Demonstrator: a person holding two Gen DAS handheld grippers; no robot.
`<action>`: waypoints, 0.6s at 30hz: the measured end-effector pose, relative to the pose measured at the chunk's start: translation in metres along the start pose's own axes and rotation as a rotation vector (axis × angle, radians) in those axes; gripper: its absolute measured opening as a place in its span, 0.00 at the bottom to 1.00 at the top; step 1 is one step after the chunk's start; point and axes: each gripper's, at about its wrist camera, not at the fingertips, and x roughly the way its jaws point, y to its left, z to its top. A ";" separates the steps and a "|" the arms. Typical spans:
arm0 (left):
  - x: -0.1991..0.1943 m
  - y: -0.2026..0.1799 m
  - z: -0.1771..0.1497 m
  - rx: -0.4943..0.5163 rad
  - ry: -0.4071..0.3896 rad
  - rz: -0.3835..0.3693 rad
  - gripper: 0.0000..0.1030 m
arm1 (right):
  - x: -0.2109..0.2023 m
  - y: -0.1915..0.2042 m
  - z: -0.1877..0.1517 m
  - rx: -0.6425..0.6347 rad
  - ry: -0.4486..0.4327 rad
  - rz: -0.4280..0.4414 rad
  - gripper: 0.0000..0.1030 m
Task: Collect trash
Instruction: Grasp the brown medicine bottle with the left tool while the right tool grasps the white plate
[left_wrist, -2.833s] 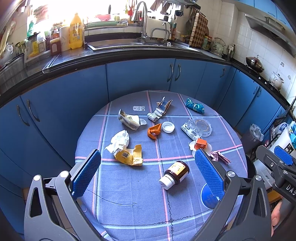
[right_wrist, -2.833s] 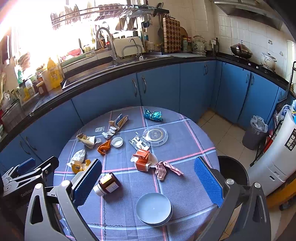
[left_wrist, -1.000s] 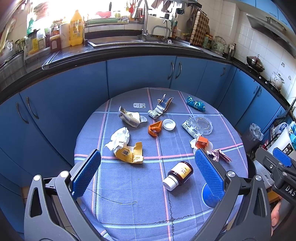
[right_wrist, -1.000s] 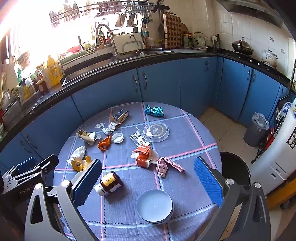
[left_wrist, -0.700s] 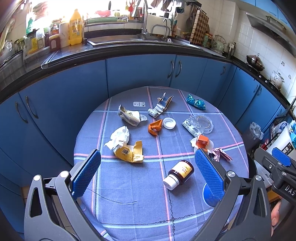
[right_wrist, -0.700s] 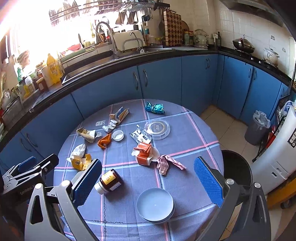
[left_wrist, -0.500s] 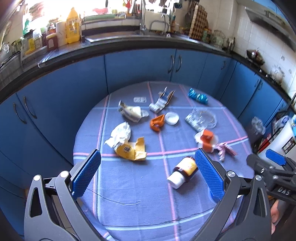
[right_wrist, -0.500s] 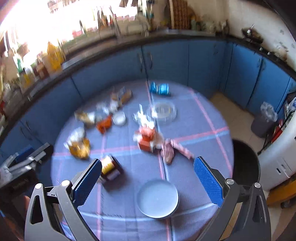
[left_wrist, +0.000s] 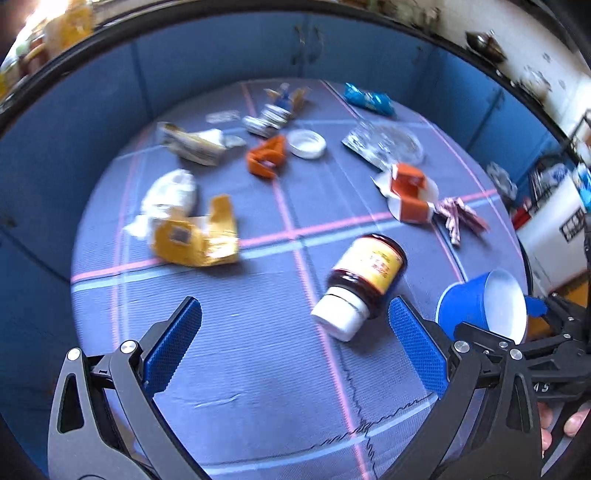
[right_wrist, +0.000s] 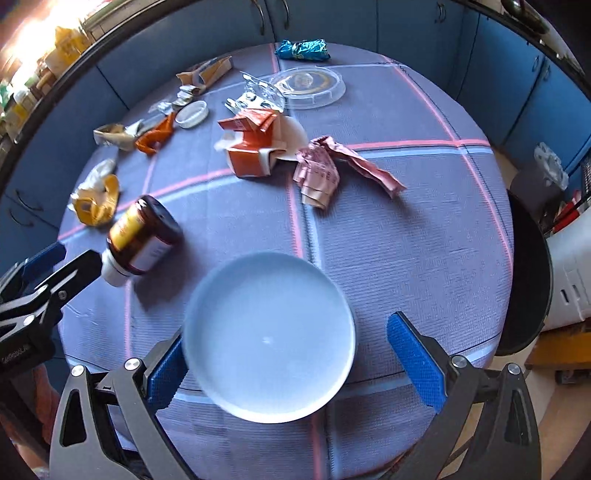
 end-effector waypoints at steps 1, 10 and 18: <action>0.006 -0.004 0.001 0.012 0.012 -0.010 0.97 | 0.000 -0.002 -0.002 -0.003 -0.009 0.000 0.76; 0.036 -0.026 0.013 0.062 0.056 -0.054 0.90 | 0.004 -0.008 0.005 -0.040 -0.064 -0.007 0.74; 0.042 -0.026 0.023 0.049 0.069 -0.022 0.45 | 0.002 -0.012 0.022 -0.051 -0.101 -0.015 0.74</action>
